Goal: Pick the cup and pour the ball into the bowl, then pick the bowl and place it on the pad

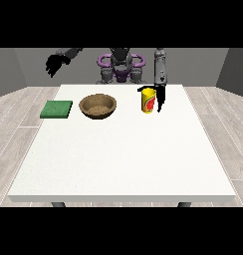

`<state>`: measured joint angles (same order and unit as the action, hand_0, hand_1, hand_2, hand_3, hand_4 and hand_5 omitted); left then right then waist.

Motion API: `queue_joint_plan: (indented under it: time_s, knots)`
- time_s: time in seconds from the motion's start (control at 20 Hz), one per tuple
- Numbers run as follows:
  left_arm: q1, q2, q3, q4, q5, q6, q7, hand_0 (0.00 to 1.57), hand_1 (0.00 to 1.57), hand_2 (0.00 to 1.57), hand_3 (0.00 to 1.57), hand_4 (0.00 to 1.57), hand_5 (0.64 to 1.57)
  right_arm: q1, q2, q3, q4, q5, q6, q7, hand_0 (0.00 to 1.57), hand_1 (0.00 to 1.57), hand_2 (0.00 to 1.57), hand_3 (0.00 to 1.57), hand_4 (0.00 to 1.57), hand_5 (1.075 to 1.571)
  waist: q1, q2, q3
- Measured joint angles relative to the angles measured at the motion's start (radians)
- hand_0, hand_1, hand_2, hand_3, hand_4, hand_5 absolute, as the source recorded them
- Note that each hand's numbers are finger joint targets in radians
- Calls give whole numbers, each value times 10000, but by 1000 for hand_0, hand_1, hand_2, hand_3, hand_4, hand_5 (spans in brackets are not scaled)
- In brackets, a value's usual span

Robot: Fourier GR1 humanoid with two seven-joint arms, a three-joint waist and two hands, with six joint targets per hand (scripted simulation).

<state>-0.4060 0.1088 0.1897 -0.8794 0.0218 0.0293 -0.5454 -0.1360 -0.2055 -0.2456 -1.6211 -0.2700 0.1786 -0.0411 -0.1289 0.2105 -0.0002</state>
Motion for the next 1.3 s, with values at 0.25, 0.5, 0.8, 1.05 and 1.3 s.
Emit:
queue_joint_plan:
  time_s: [0.25,0.5,0.8,1.05,1.3]
  knots:
    - [-387,-6,178,1230,-284,680,-897,1226,1226,1571,1571,1336,1481,-219,-233,-132,-149,-280,190,224,0,0,0,140,647,1569,-335,250,-2]
    - [-607,108,364,1820,-628,1665,-1804,1284,1284,1571,1571,1381,1449,-480,-861,-670,-242,-1032,669,616,0,0,0,166,637,1566,-684,461,40]
    - [-1043,40,-262,2148,-1492,2663,-817,1269,1269,1571,1571,1413,1430,-562,-1330,-1187,689,-1375,888,903,0,0,0,311,642,1566,-375,-365,21]
    - [-1693,26,-1406,2102,-3059,3998,854,1337,1337,1571,1571,1408,1525,-565,-1618,-1315,1562,-1458,1136,1153,0,0,0,250,634,1562,-260,-1340,31]
    - [-2312,4,-2958,2634,-5459,5566,2762,1362,1362,1571,1571,1448,1533,-407,-1549,-1206,2192,-1342,1315,1101,0,0,0,103,669,1559,-354,-1941,49]
